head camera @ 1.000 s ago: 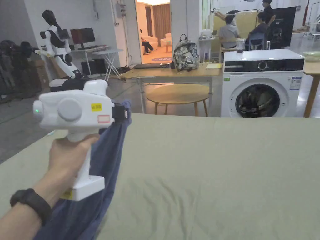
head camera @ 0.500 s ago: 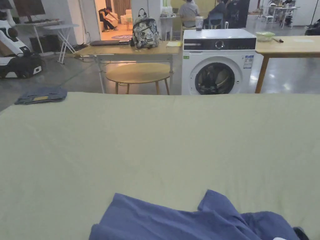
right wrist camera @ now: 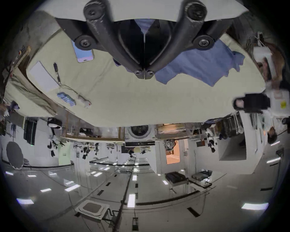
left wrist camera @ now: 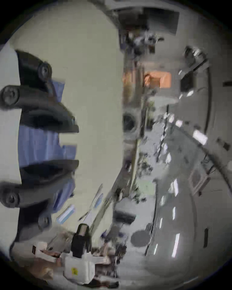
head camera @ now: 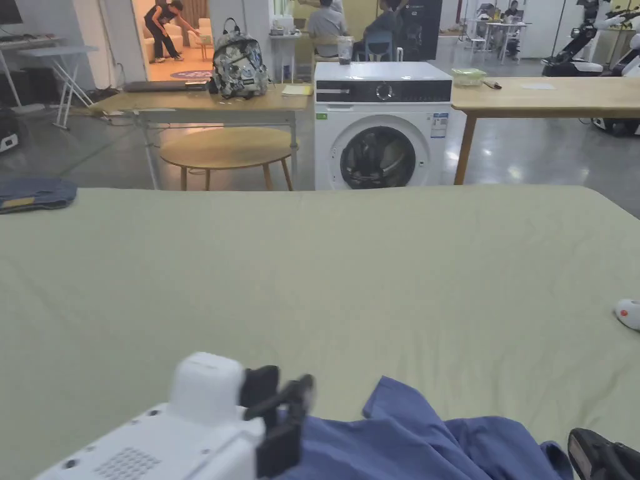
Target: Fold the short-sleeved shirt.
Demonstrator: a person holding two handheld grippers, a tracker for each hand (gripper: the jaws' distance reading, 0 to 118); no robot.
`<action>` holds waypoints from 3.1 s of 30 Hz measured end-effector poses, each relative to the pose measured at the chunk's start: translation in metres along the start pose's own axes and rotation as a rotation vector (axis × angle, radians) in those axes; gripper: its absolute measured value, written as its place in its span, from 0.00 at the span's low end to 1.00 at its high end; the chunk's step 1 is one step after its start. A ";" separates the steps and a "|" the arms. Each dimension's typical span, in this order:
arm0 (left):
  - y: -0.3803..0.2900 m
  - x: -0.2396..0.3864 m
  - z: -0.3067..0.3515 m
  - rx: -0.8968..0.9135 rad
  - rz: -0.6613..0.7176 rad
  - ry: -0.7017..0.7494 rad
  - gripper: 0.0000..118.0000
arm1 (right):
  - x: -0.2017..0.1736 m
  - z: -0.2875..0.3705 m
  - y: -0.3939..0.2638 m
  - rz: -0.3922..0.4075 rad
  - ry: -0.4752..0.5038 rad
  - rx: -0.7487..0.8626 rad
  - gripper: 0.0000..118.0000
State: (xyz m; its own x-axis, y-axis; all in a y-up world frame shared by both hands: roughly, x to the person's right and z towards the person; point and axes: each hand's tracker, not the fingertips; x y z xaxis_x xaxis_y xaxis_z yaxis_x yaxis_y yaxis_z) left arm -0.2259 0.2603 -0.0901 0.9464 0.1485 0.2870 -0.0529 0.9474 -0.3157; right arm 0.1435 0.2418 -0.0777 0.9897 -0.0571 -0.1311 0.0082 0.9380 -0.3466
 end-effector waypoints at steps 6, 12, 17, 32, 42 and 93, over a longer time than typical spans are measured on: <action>0.004 -0.043 0.066 0.034 0.007 0.122 0.00 | -0.013 -0.007 0.008 -0.003 0.079 0.011 0.00; 0.010 -0.062 0.058 -0.043 0.031 0.128 0.00 | -0.014 -0.012 0.010 -0.048 0.088 0.000 0.00; 0.025 -0.095 -0.009 -0.303 0.042 0.078 0.31 | -0.009 -0.014 0.002 -0.056 0.092 -0.018 0.00; -0.057 -0.176 -0.226 -0.726 0.146 0.182 0.39 | 0.055 -0.012 -0.043 -0.117 -0.057 -0.151 0.00; -0.066 -0.146 -0.245 -0.813 -0.072 0.213 0.00 | 0.065 0.003 -0.068 -0.211 -0.160 -0.303 0.38; 0.308 -0.201 -0.011 0.282 0.056 0.297 0.00 | 0.015 -0.164 0.344 0.006 0.073 0.204 0.04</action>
State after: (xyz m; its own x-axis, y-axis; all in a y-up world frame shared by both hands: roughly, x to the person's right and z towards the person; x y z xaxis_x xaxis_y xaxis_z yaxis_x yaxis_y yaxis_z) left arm -0.4292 0.5188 -0.2551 0.9882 0.1528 -0.0103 -0.1531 0.9869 -0.0517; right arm 0.1373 0.5078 -0.3517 0.9770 -0.0685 -0.2017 0.0381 0.9878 -0.1509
